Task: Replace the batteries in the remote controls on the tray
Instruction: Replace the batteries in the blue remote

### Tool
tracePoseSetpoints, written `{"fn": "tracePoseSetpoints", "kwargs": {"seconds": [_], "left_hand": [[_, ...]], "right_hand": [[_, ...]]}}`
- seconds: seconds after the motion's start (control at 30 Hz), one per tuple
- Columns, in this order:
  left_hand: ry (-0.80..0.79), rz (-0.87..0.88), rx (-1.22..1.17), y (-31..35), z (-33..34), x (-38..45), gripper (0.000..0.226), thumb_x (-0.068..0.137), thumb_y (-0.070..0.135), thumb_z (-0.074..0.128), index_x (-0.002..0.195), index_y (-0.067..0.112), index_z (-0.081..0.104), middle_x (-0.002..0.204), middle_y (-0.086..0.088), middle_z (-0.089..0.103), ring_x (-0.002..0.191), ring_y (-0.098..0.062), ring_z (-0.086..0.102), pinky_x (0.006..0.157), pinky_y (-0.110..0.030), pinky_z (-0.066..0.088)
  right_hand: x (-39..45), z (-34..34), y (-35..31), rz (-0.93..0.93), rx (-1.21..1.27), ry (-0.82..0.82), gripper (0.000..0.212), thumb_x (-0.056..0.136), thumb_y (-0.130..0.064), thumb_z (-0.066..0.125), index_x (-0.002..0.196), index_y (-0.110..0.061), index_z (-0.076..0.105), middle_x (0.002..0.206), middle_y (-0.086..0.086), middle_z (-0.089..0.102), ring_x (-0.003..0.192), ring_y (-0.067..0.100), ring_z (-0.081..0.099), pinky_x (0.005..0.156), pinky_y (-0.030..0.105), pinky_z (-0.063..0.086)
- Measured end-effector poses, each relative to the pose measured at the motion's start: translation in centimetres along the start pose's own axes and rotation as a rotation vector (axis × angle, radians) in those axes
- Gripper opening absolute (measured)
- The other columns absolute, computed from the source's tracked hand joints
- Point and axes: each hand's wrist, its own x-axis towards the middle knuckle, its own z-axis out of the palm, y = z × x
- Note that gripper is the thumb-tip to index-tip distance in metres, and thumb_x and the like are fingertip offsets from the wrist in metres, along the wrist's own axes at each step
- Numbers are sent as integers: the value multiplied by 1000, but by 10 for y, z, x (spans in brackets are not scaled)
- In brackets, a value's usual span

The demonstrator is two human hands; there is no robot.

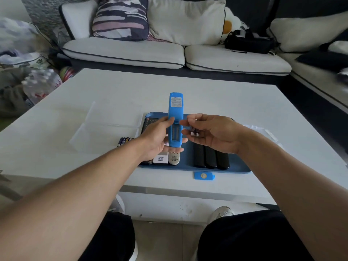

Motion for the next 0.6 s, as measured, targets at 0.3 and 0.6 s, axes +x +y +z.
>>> {"fn": "tracePoseSetpoints", "kwargs": {"seconds": [0.3, 0.6], "left_hand": [[-42, 5, -51, 0, 2, -2, 34, 108, 35, 41, 130, 18, 59, 91, -5, 77, 95, -35, 75, 75, -52, 62], [-56, 34, -122, 2, 3, -3, 35, 108, 39, 39, 123, 17, 61, 102, -10, 76, 103, -38, 72, 85, -58, 58]], "right_hand": [[0, 1, -1, 28, 160, 46, 10, 98, -15, 59, 105, -11, 65, 107, 7, 74, 80, 14, 59, 76, 24, 48], [0, -5, -4, -23, 38, 119, 15, 97, -20, 61, 107, -14, 71, 103, -1, 75, 72, 6, 50, 68, 19, 43]]}}
